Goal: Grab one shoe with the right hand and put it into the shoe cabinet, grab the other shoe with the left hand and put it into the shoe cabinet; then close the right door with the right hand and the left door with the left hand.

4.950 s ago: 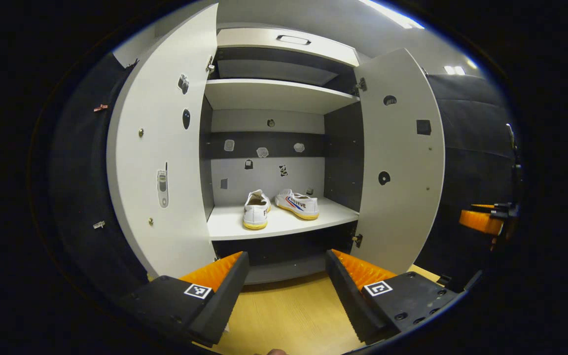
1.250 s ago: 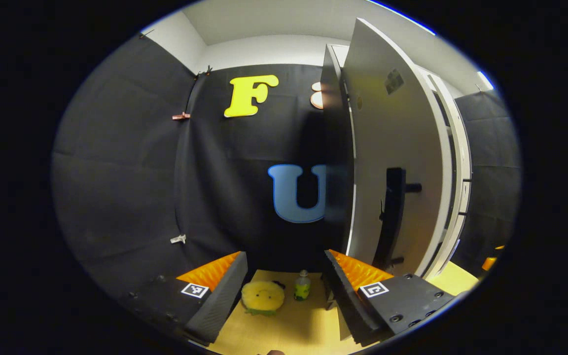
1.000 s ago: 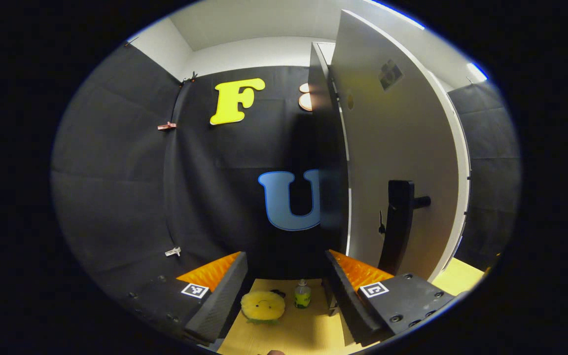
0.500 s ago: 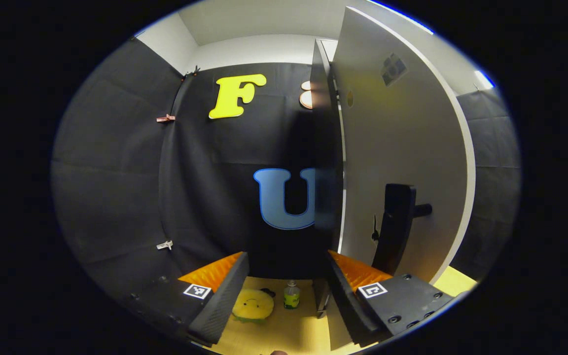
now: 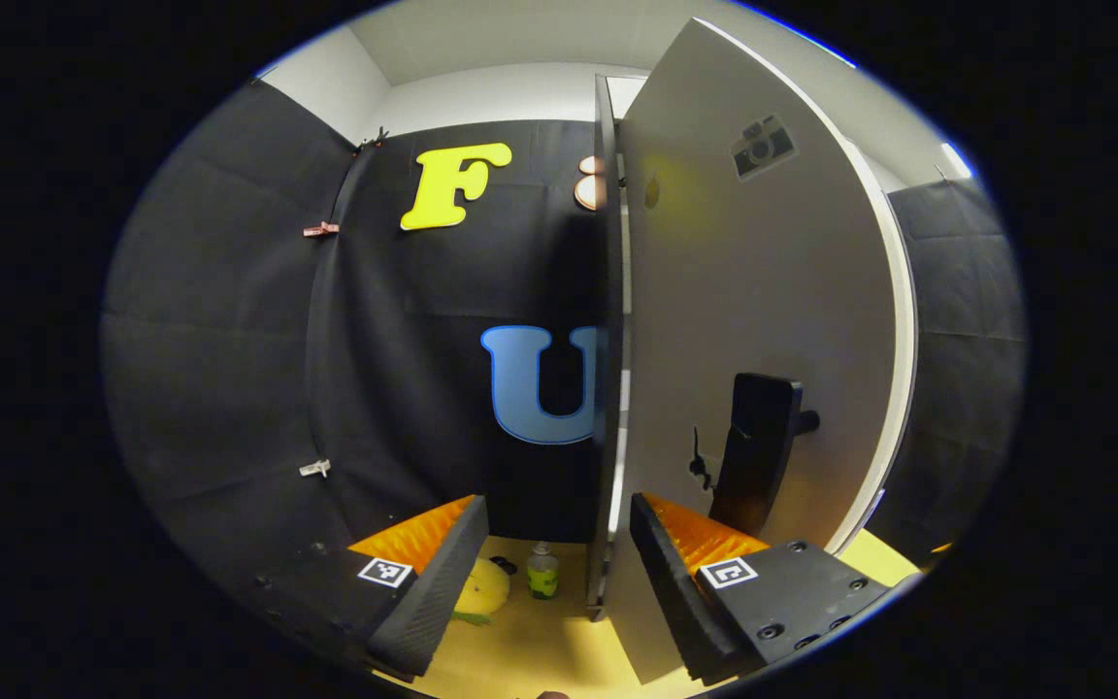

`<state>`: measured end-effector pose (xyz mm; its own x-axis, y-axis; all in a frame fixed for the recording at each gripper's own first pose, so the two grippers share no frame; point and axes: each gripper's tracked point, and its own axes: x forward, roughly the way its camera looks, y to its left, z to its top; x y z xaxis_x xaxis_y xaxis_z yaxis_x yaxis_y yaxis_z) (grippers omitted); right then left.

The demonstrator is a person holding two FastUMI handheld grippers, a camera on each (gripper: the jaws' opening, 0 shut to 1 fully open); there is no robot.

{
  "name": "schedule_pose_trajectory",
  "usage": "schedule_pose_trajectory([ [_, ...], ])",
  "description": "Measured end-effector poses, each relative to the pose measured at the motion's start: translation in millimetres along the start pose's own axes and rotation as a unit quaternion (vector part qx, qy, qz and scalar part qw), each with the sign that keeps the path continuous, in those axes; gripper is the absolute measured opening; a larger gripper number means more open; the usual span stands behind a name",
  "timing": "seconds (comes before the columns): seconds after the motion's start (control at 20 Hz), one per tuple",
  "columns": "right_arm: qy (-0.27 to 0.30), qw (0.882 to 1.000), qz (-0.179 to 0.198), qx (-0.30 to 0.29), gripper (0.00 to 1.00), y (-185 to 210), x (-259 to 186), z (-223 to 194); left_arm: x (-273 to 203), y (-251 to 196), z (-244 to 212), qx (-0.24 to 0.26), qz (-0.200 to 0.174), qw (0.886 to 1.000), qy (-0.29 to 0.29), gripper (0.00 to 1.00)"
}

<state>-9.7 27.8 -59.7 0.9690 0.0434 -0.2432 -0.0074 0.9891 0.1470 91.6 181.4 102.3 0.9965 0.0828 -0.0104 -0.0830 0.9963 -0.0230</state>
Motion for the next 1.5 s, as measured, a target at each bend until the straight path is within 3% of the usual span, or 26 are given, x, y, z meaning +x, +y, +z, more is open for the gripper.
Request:
schedule_pose_trajectory([
  [0.25,-0.004,1.0,0.008,0.005,0.99,-30,25,14,2,-67,7,-0.002,0.004,1.0,-0.019,0.92],
  [0.65,-0.033,0.999,0.0,0.006,0.99,-73,25,43,10,-167,-6,-0.015,-0.052,0.999,-0.001,0.94],
  [0.95,-0.065,0.998,-0.015,-0.015,0.98,-93,22,80,-37,-156,-33,0.032,-0.04,0.999,0.016,0.95],
  [1.25,-0.136,0.99,-0.034,-0.014,0.98,-92,7,141,-77,-151,-38,0.011,-0.039,0.999,0.012,0.95],
  [1.5,-0.161,0.986,-0.044,0.0,0.98,-81,-13,139,-98,-148,-44,0.025,-0.045,0.999,-0.01,0.95],
])
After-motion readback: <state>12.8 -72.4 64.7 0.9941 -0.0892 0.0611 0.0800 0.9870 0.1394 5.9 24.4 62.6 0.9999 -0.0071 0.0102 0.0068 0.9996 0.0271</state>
